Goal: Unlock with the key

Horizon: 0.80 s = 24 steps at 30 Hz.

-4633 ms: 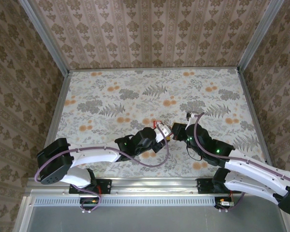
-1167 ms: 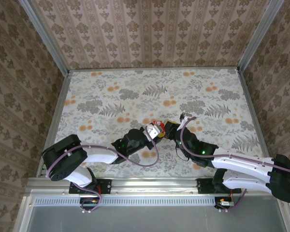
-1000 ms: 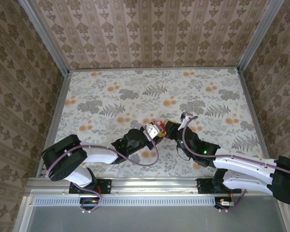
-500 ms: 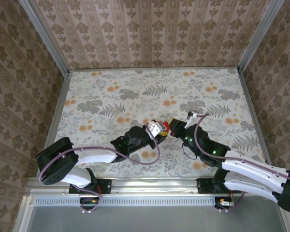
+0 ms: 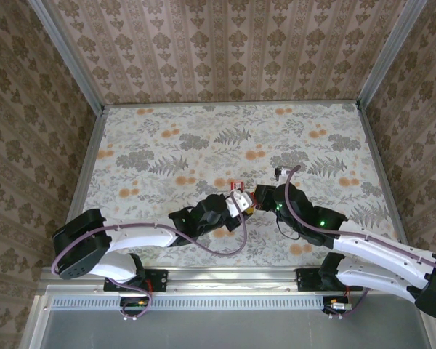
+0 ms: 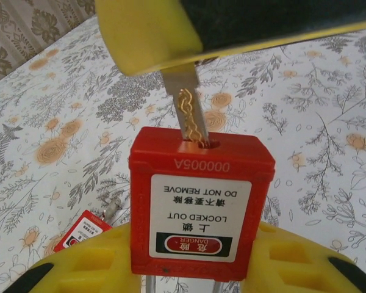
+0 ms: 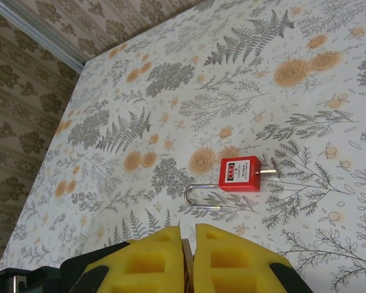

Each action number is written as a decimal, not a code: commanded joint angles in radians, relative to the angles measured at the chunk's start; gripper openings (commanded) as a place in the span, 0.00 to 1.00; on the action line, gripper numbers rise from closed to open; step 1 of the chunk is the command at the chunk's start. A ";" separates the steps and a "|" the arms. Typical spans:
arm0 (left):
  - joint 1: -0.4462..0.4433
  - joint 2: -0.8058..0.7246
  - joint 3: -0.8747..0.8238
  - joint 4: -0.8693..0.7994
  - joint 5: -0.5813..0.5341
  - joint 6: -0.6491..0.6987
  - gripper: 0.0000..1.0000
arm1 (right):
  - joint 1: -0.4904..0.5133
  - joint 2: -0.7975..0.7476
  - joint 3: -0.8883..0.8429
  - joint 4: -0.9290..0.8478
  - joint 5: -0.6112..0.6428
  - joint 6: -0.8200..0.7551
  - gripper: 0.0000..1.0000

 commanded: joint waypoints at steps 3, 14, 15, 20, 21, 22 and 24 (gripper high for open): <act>-0.052 -0.079 0.133 0.318 0.076 0.046 0.21 | 0.031 0.040 -0.074 0.016 -0.190 0.041 0.00; -0.046 -0.098 0.145 0.362 0.066 0.013 0.21 | 0.068 -0.036 -0.146 0.050 -0.074 0.133 0.00; -0.046 -0.099 0.145 0.362 0.067 0.012 0.21 | 0.070 -0.047 -0.159 0.053 -0.063 0.147 0.00; -0.046 -0.092 0.145 0.352 0.057 0.006 0.20 | 0.096 -0.071 -0.166 0.044 -0.021 0.147 0.00; -0.046 -0.090 0.147 0.352 0.056 0.006 0.20 | 0.101 -0.066 -0.162 0.043 -0.020 0.148 0.00; -0.046 -0.089 0.147 0.353 0.054 0.004 0.20 | 0.108 -0.063 -0.162 0.046 -0.013 0.148 0.00; -0.046 -0.087 0.148 0.351 0.050 0.004 0.20 | 0.131 -0.073 -0.161 0.036 0.036 0.153 0.00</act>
